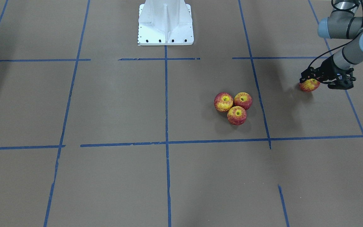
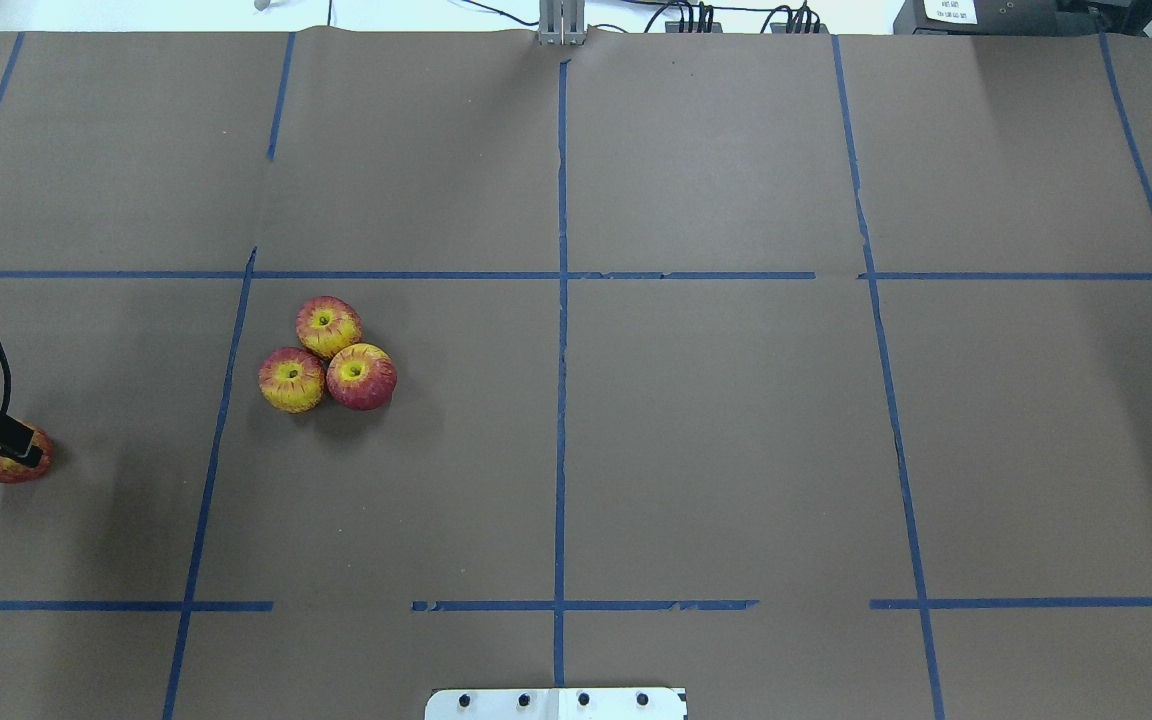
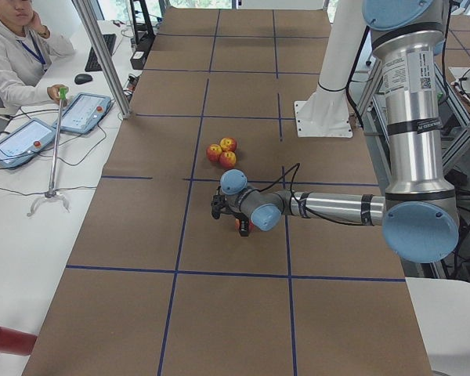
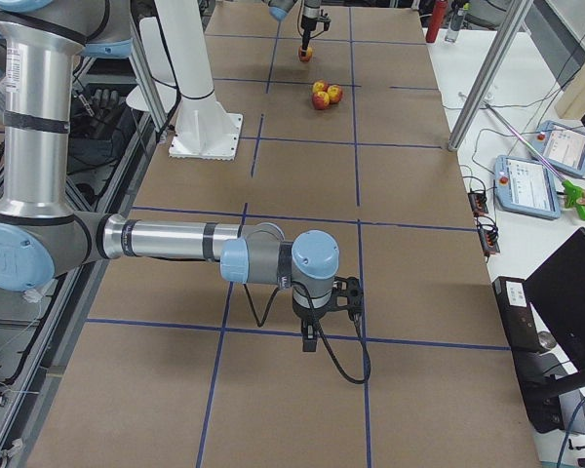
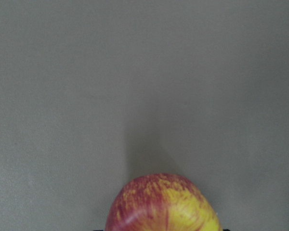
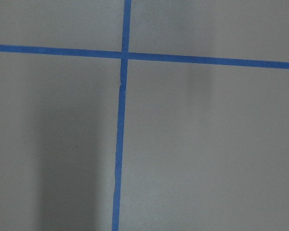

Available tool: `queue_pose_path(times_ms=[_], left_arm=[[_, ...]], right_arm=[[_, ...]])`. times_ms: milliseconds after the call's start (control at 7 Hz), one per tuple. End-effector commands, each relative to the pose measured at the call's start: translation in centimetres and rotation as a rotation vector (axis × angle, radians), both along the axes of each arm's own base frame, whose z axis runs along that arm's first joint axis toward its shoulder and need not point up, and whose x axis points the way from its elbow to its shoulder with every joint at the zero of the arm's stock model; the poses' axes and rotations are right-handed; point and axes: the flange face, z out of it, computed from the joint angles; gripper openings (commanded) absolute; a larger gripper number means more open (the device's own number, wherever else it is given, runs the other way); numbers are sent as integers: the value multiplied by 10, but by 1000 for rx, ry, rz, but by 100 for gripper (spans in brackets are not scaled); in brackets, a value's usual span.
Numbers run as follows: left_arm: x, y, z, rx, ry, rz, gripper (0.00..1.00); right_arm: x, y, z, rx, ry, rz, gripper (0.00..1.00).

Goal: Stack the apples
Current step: 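Lower the left gripper onto the lone apple and close on it, then lift the apple with the left gripper and carry it over the three-apple cluster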

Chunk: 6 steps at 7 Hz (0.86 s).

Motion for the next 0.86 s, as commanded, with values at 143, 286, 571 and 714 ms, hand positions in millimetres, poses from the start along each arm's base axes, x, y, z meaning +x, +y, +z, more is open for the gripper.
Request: queue_pose_path(times_ms=[143,286,571,714], left_arm=[[-1,-4,-112,53,112,-85,0],[17,-30,-156,46,156,-128,0],[92,-94,-267,-21,126,-149,0],[126,-99,-302,-16,64,-154,0]], right_arm=[[0,0,0,0,0,0,100],[0,0,0,0,0,0,100],[0,0,0,0,0,0,100],[0,0,0,0,0,0,100]])
